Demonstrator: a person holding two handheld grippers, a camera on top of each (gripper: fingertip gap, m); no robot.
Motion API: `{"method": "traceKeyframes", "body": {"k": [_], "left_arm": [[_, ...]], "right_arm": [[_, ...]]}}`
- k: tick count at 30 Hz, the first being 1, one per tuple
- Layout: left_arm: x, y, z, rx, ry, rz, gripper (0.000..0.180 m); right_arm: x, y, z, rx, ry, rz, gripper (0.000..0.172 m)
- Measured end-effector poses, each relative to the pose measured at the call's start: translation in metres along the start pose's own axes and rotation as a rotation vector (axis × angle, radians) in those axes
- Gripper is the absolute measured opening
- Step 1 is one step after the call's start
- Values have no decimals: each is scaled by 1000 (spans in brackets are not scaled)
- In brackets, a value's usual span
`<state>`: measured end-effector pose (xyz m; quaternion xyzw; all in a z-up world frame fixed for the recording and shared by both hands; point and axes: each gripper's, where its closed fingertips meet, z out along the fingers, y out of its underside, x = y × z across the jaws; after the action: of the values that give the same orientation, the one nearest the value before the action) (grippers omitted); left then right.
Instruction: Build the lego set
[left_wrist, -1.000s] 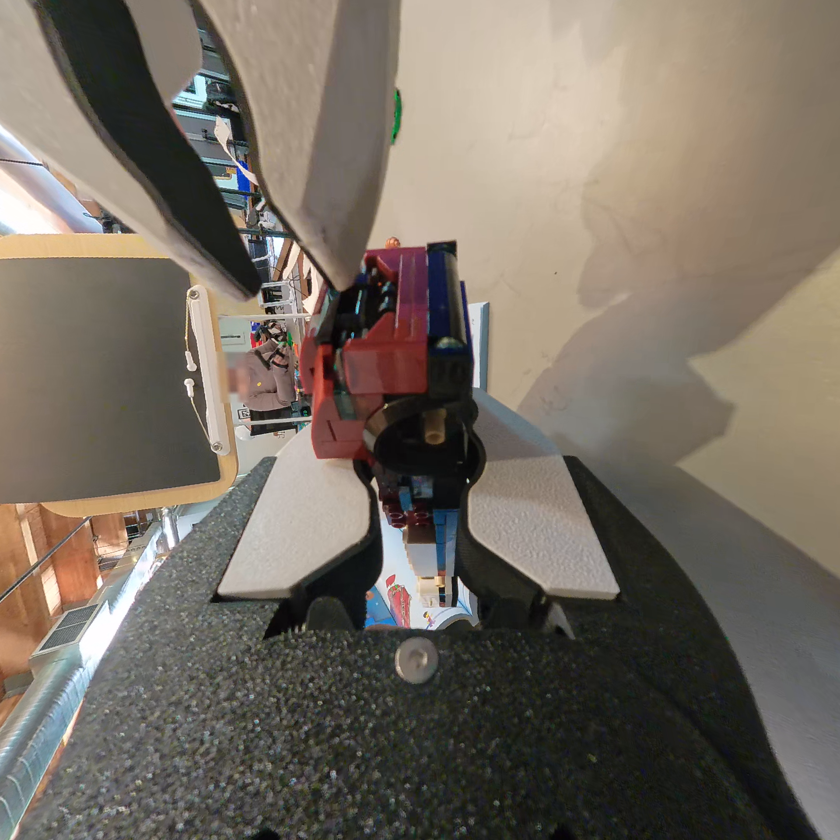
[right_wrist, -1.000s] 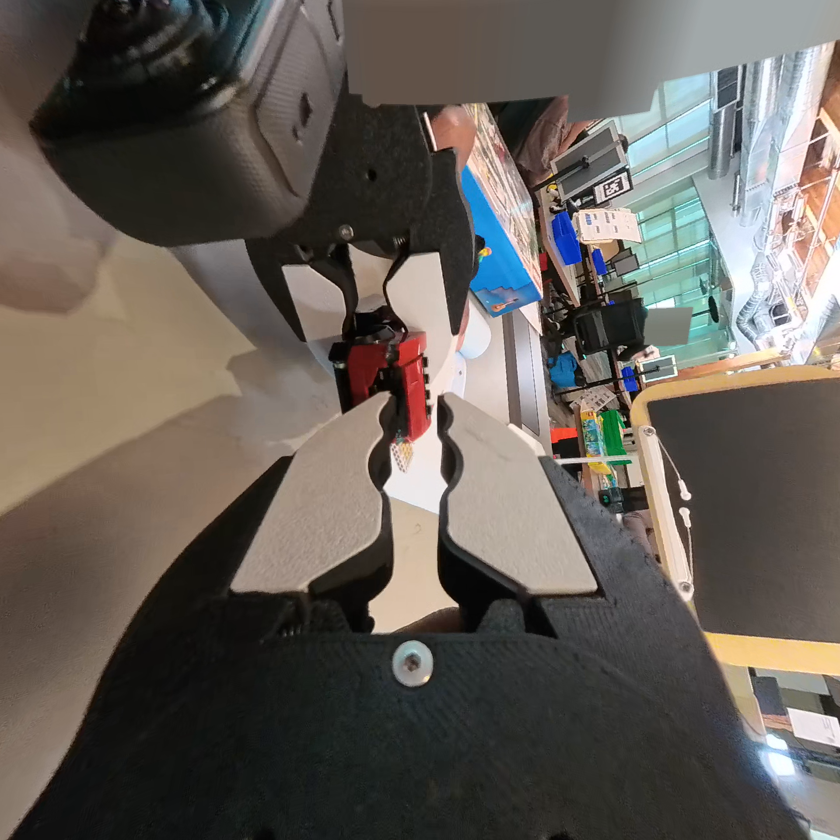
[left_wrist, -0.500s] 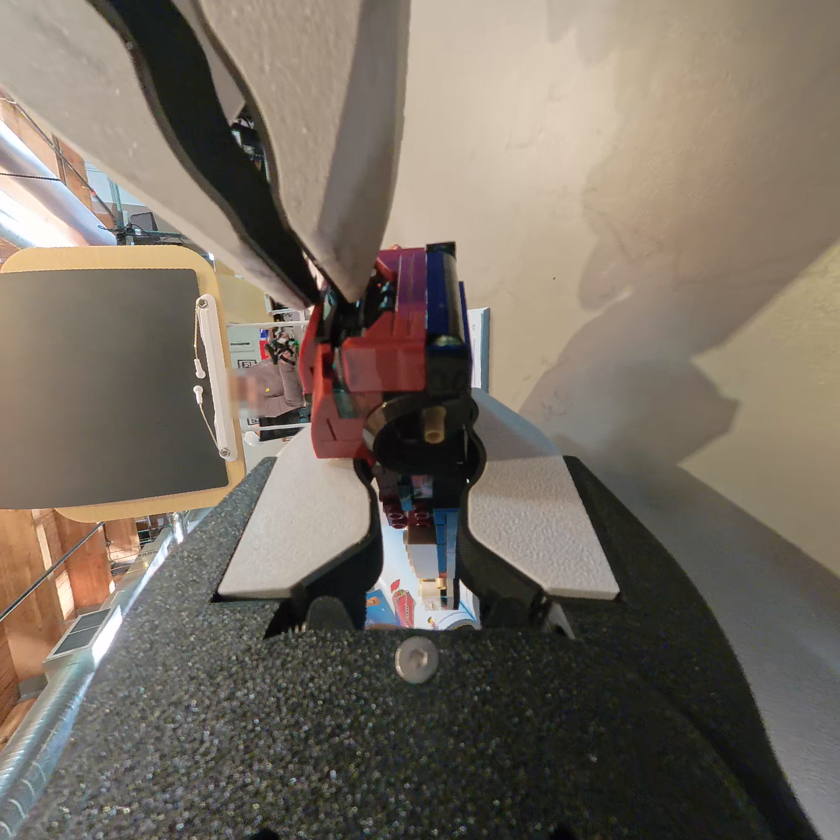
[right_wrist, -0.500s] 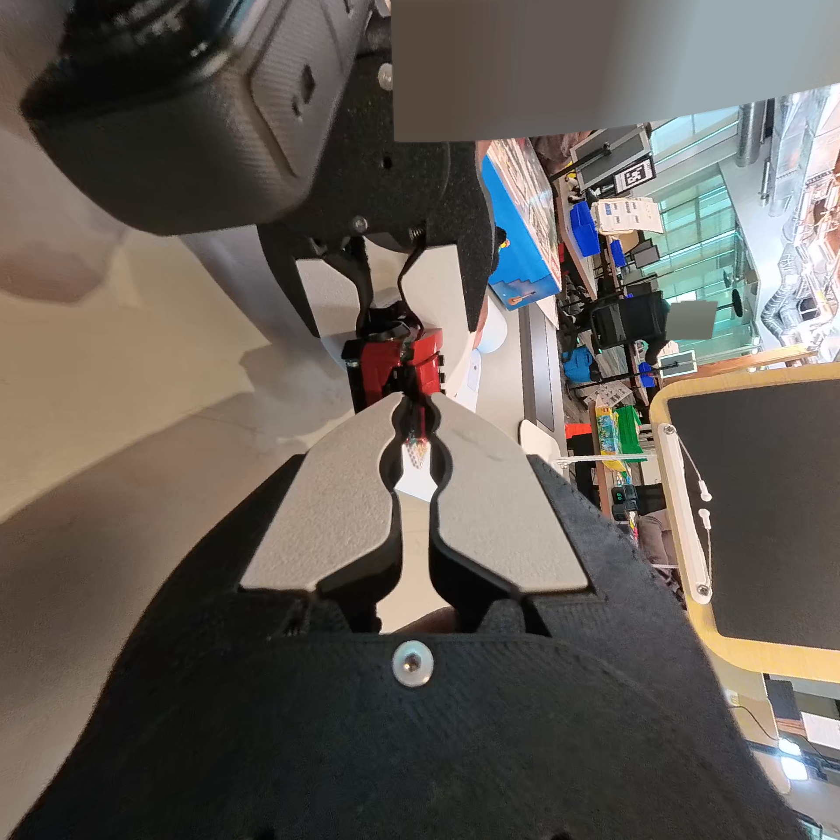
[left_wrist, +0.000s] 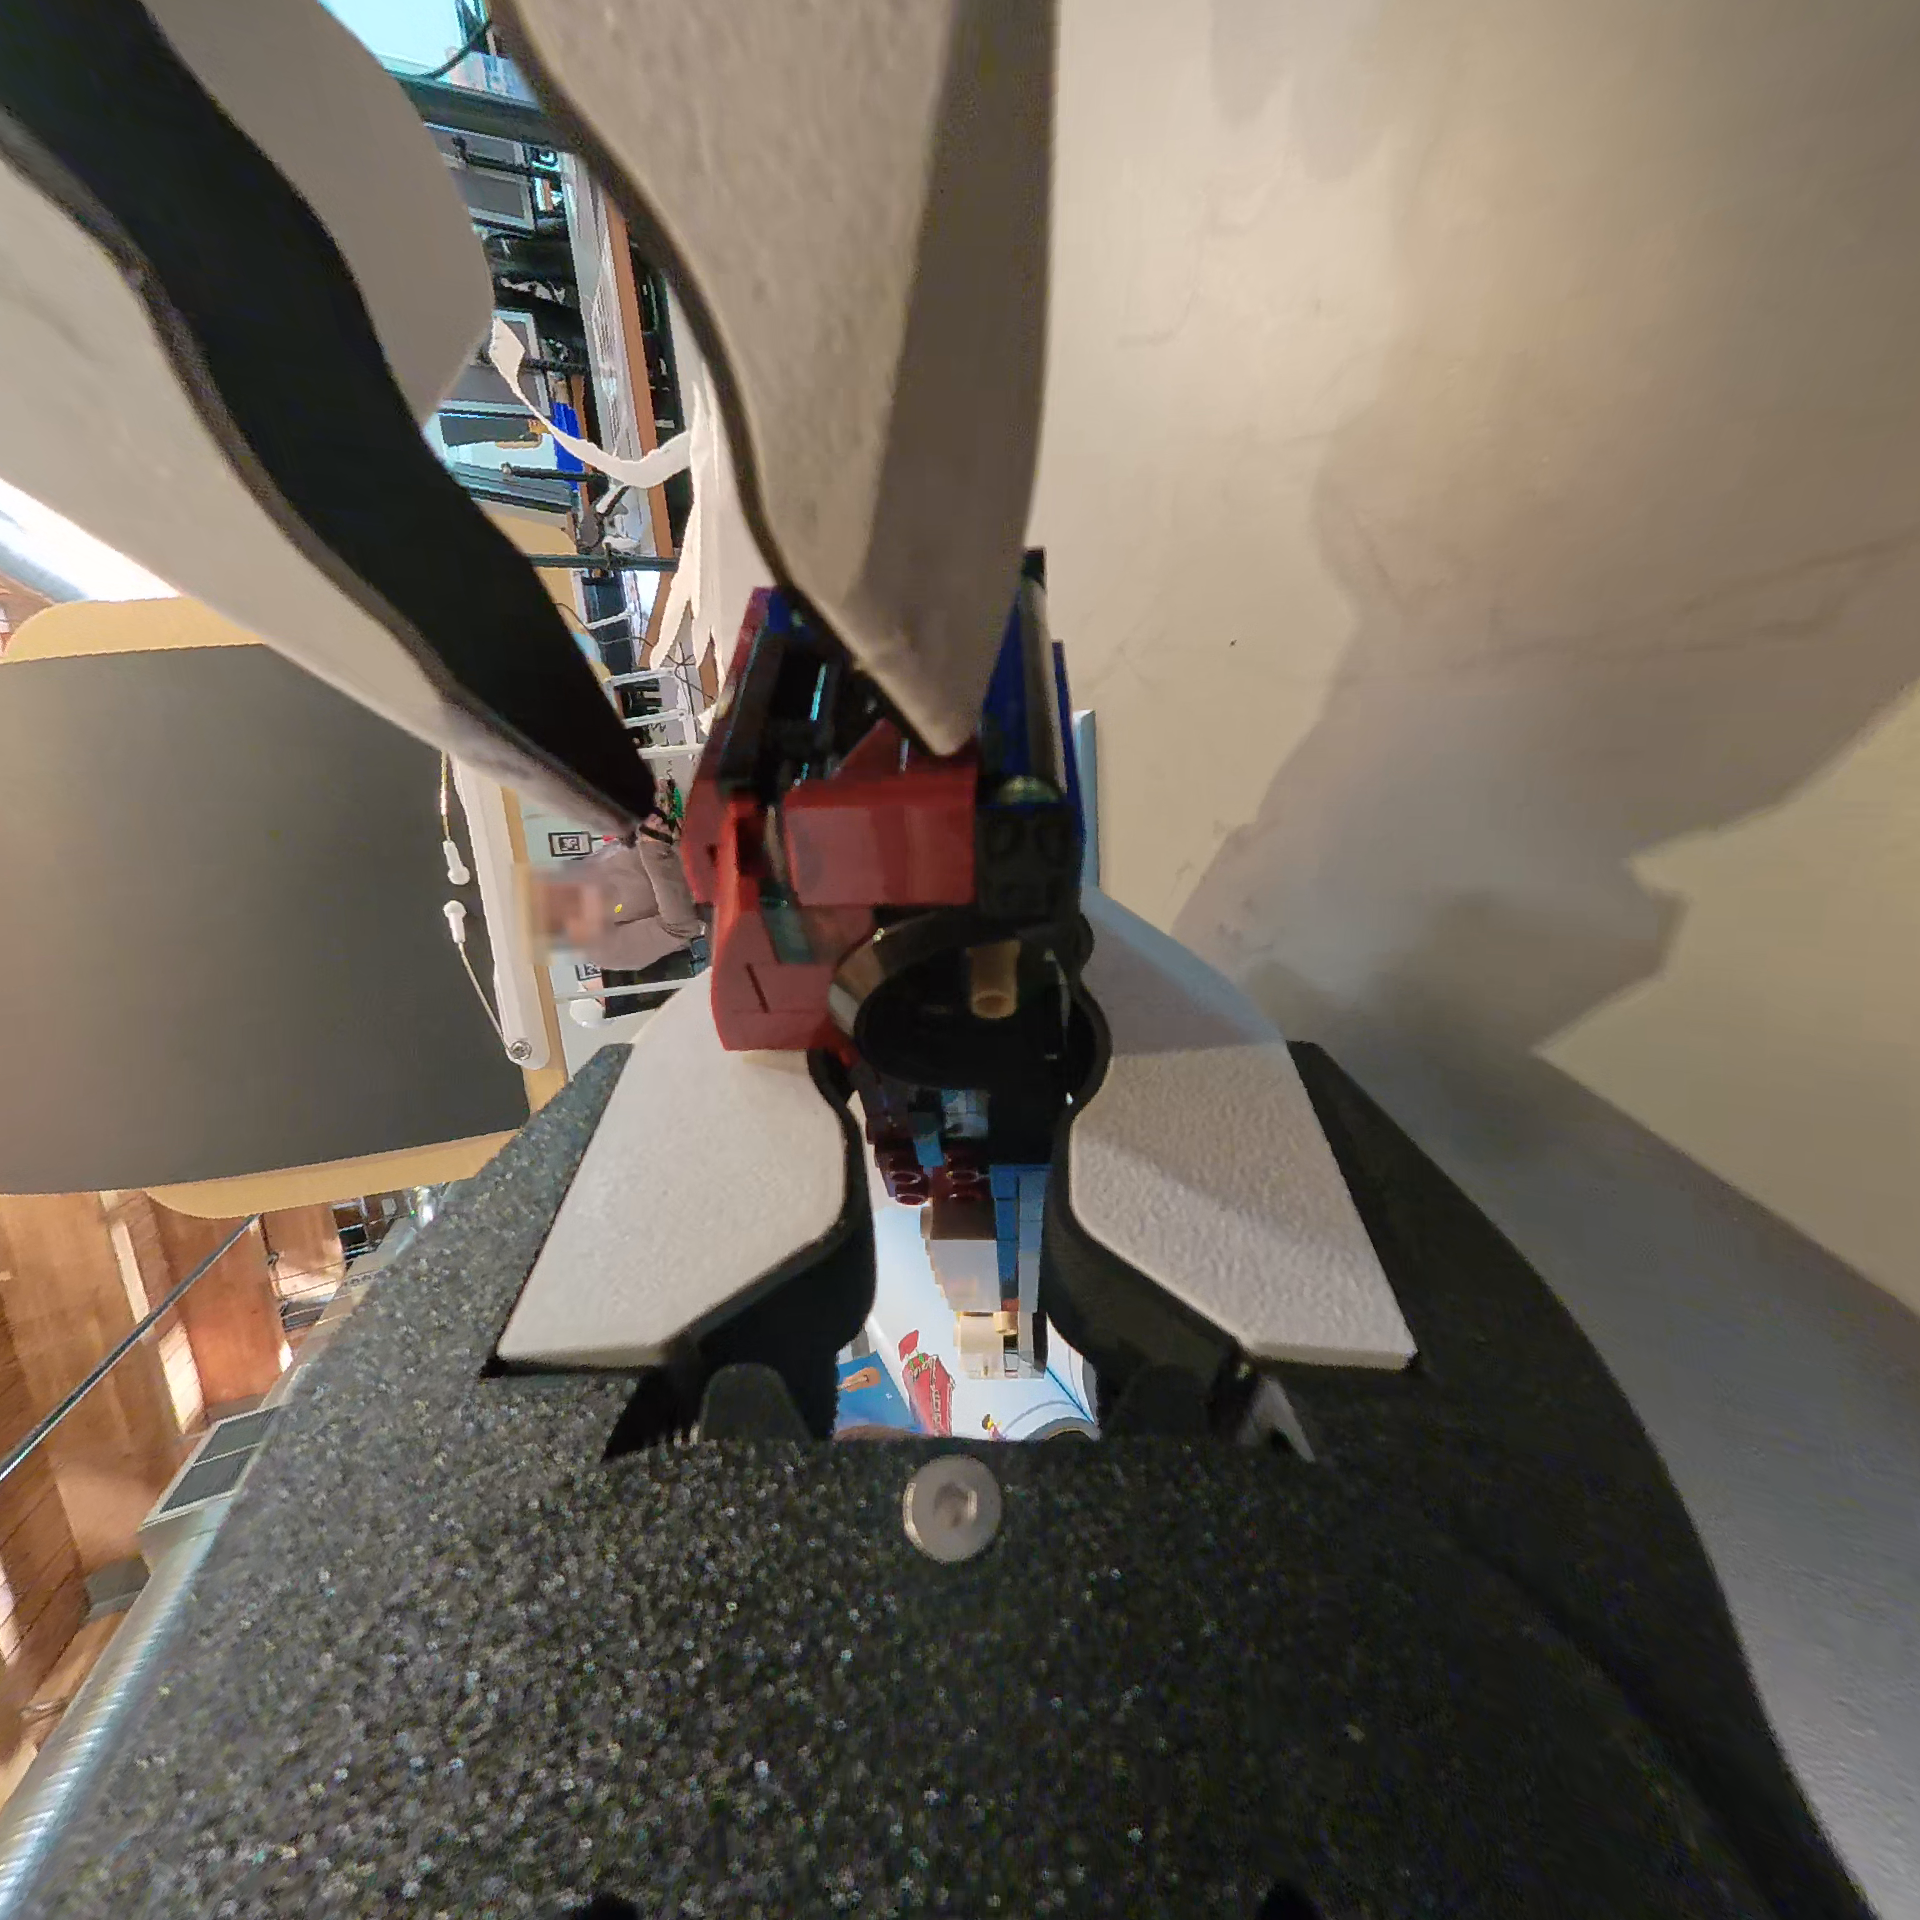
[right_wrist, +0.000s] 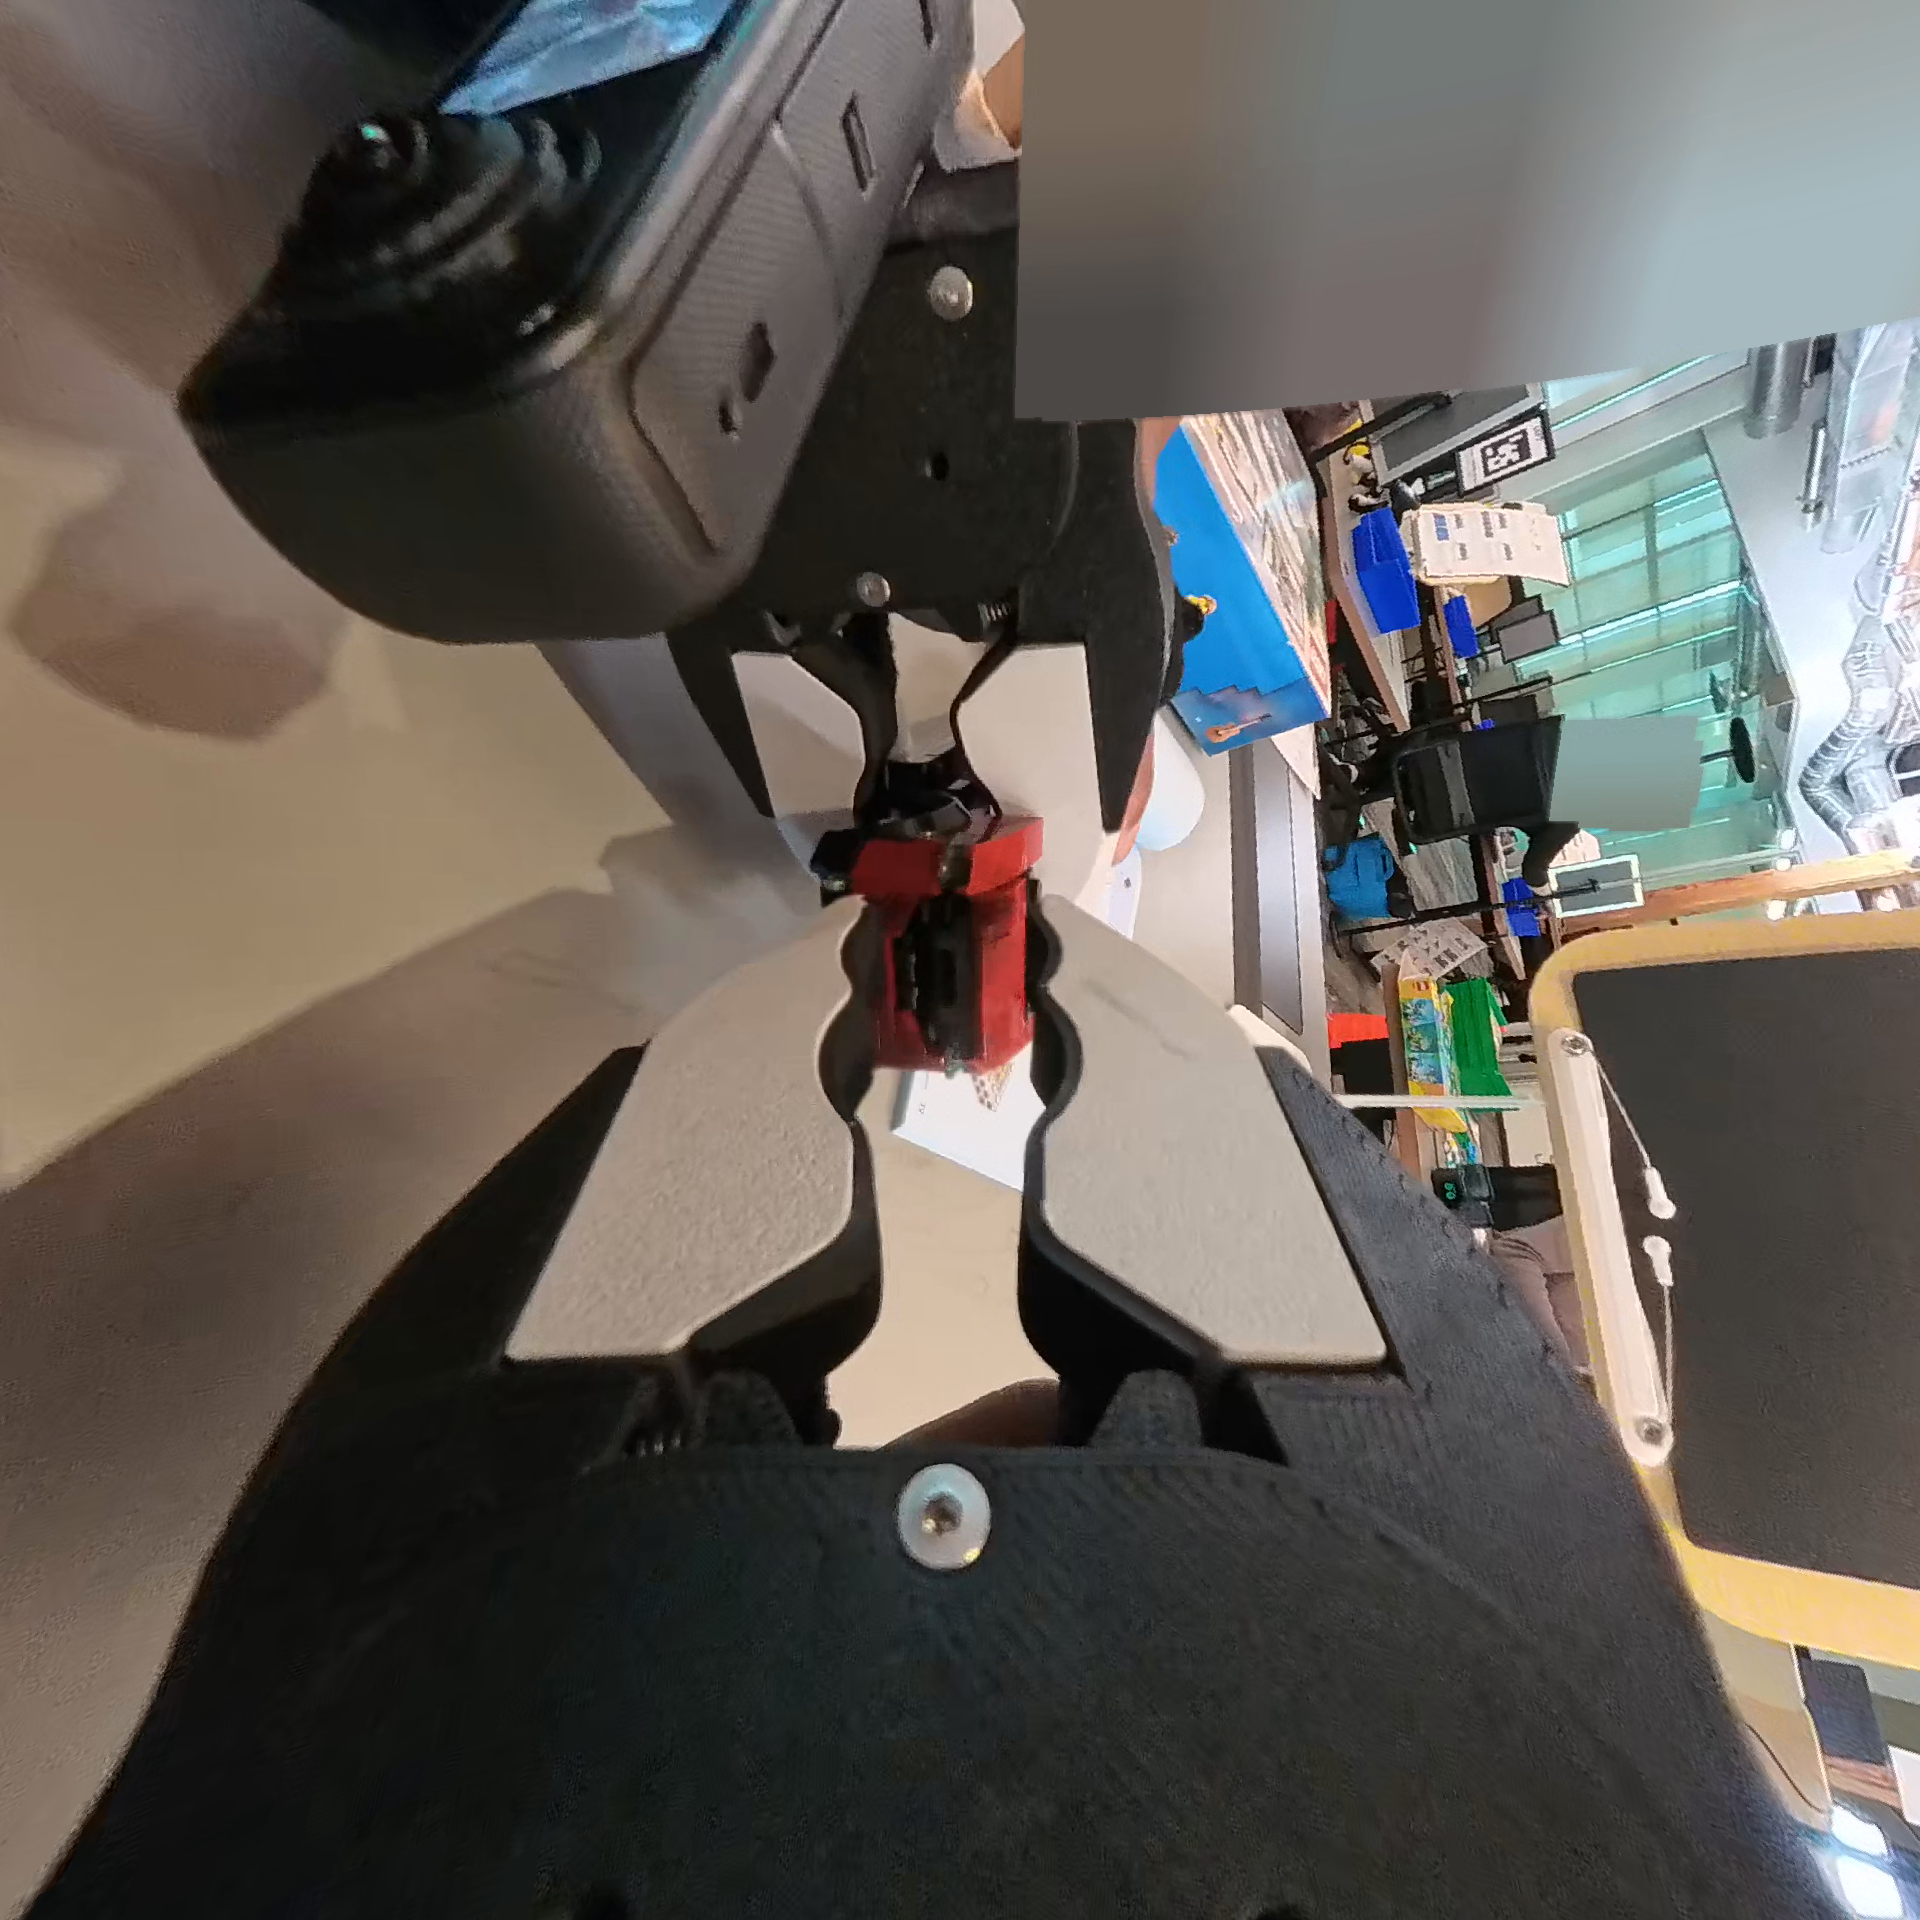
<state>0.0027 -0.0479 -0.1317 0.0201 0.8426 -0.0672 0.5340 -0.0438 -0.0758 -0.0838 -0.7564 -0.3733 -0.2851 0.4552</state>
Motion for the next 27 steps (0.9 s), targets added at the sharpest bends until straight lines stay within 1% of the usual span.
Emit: {"method": "traceKeyframes", "body": {"k": [3,16,18,21,24,27], "left_arm": [[1,-1,-1,6,0,-3,35],[-4,1,-3,18,-10,-16,35],[-8,-4,-2,41,-16,-45,35],[-10,-3,-1,50,-24,-46,35],[-6,-3,-4,55,-18,-34,35],[-4,-4,-3,55,-17,-21,35]], "right_arm": [[-3,-1,1,8,-16,2,27],[0,2,-1,16,15,-9,27],[6,5,-5,13,31,8,30],[13,19,-9,-13,33,51,35],[9,22,-8,-5,-6,94,34],[5,22,-8,-4,-30,93,35]]}}
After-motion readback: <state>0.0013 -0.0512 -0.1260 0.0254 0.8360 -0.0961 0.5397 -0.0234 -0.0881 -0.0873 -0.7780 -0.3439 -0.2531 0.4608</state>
